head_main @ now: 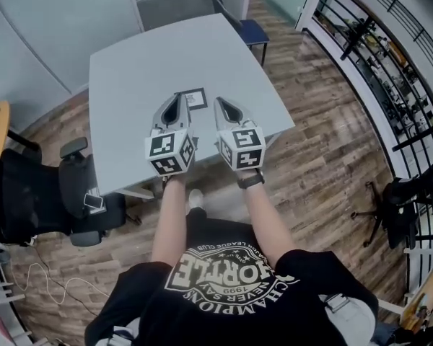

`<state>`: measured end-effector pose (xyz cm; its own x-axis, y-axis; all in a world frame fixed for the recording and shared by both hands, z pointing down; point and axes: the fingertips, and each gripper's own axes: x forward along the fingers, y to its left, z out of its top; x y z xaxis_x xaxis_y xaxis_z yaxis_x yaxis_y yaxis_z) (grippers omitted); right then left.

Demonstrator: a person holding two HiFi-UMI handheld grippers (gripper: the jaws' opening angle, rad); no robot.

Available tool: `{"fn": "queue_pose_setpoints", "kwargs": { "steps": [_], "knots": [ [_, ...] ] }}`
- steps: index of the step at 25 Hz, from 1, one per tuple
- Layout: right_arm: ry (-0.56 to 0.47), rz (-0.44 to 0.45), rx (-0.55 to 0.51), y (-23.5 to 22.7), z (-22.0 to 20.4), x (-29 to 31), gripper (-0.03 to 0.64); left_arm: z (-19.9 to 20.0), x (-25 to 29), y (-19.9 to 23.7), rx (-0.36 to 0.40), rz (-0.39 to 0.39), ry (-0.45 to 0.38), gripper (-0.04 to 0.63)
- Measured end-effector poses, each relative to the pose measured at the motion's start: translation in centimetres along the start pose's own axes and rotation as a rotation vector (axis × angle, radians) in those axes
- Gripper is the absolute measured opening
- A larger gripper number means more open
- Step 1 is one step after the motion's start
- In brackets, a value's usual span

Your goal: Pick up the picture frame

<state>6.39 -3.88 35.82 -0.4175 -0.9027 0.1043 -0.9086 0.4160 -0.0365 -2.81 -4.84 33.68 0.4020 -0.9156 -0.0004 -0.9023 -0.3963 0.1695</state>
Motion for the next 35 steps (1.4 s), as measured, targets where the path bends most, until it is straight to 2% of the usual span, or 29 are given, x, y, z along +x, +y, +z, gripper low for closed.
{"fn": "queue_pose_setpoints", "kwargs": {
  "steps": [4, 10, 16, 20, 27, 35],
  "knots": [
    [0.004, -0.036, -0.016, 0.0, 0.9, 5.9, -0.002, 0.6, 3.9, 5.0, -0.002, -0.008, 0.012, 0.005],
    [0.051, -0.103, 0.011, -1.7, -0.5, 13.1, -0.002, -1.2, 8.9, 11.4, -0.012, -0.003, 0.069, 0.004],
    [0.074, -0.134, 0.038, -2.7, -1.2, 19.4, -0.002, -3.6, 13.8, 15.6, -0.016, -0.046, 0.158, 0.005],
    [0.092, -0.151, 0.023, -3.9, -1.8, 21.7, -0.002, -5.3, 16.1, 17.4, -0.038, -0.053, 0.189, 0.005],
    [0.206, -0.159, 0.083, -8.9, -7.4, 25.6, -0.002, -10.9, 20.9, 18.6, -0.037, -0.061, 0.307, 0.005],
    [0.394, -0.097, 0.111, -13.2, -15.6, 32.1, 0.000, -17.9, 26.6, 22.2, -0.076, 0.012, 0.457, 0.005]
  ]
}}
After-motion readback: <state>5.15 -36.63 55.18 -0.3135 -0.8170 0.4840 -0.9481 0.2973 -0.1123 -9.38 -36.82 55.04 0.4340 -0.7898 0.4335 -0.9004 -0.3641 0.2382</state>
